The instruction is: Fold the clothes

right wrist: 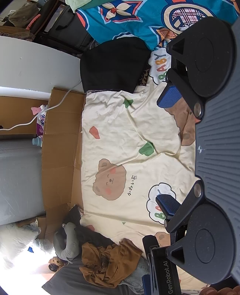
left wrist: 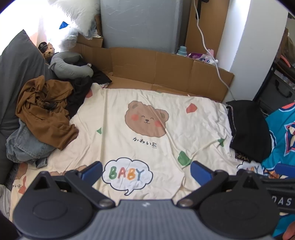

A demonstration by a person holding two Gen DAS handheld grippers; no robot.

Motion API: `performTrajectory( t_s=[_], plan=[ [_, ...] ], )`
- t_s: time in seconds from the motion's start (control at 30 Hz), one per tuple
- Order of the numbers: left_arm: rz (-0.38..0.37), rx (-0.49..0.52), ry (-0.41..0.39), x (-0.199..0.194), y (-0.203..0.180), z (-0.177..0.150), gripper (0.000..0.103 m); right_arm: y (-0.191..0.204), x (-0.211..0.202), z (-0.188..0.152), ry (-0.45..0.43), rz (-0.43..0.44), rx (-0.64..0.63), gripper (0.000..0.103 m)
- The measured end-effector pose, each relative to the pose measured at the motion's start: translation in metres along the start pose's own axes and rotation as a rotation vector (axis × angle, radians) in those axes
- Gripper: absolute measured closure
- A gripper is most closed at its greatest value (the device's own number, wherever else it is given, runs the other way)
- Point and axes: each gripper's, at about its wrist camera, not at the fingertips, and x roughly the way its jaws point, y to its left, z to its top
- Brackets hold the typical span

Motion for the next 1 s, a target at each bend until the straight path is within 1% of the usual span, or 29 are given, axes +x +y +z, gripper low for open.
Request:
performTrajectory(
  t_s=[0.33,1.0],
  plan=[
    [0.004,0.002,0.0,0.0,-0.003,0.0,0.0,0.01,0.001,0.001,-0.002,-0.008,0.015,0.0],
    [0.012,0.001,-0.001,-0.003,-0.008,-0.003,0.0,0.014,0.002,0.001,-0.003,-0.011,0.019,0.0]
  ],
)
